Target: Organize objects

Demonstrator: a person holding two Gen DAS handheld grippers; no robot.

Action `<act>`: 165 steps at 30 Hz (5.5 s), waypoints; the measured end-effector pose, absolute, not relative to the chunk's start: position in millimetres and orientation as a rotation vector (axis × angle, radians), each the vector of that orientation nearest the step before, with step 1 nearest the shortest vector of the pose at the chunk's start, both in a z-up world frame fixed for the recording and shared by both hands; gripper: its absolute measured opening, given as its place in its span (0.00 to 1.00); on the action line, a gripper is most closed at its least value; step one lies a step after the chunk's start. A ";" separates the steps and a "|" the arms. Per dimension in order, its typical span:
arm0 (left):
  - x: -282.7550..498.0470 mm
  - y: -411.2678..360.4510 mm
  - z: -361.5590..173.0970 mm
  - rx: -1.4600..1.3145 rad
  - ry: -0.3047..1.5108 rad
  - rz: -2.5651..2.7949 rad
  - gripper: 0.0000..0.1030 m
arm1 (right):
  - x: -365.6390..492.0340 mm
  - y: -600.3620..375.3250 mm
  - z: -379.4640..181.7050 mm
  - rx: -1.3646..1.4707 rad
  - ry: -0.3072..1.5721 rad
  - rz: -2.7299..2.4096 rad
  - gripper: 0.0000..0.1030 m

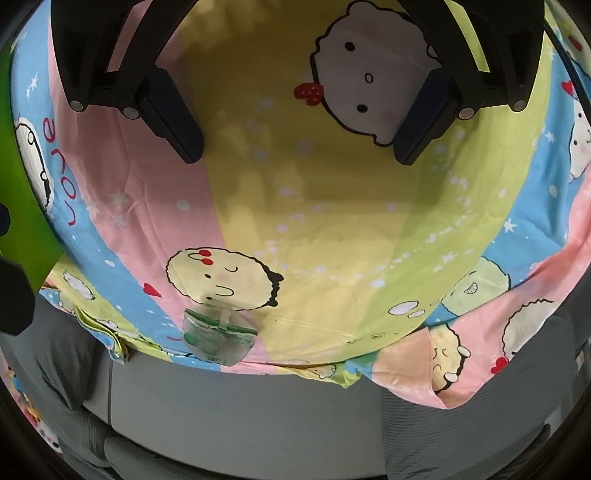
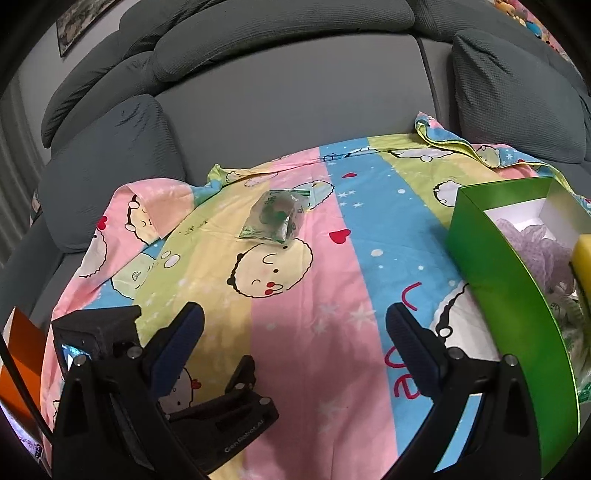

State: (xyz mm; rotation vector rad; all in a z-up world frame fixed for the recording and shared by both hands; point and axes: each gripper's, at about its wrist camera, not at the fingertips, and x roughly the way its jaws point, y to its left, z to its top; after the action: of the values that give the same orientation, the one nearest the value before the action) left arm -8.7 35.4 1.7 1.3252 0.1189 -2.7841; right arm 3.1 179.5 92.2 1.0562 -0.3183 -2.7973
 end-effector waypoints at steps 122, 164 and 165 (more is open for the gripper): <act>-8.9 36.2 1.8 1.324 0.119 -2.781 0.99 | 3.2 186.8 90.1 1.055 -0.371 -2.858 0.96; -8.9 36.6 1.3 1.323 0.119 -2.780 0.99 | 4.1 185.6 91.1 1.054 -0.359 -2.868 0.96; -9.3 36.6 0.8 1.324 0.120 -2.780 0.99 | 3.8 185.3 91.0 1.055 -0.356 -2.868 0.96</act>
State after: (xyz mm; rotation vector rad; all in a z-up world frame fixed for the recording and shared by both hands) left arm -9.3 36.6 0.8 1.3242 0.1199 -2.7798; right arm 3.8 185.3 91.0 1.0549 -0.3564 -2.8677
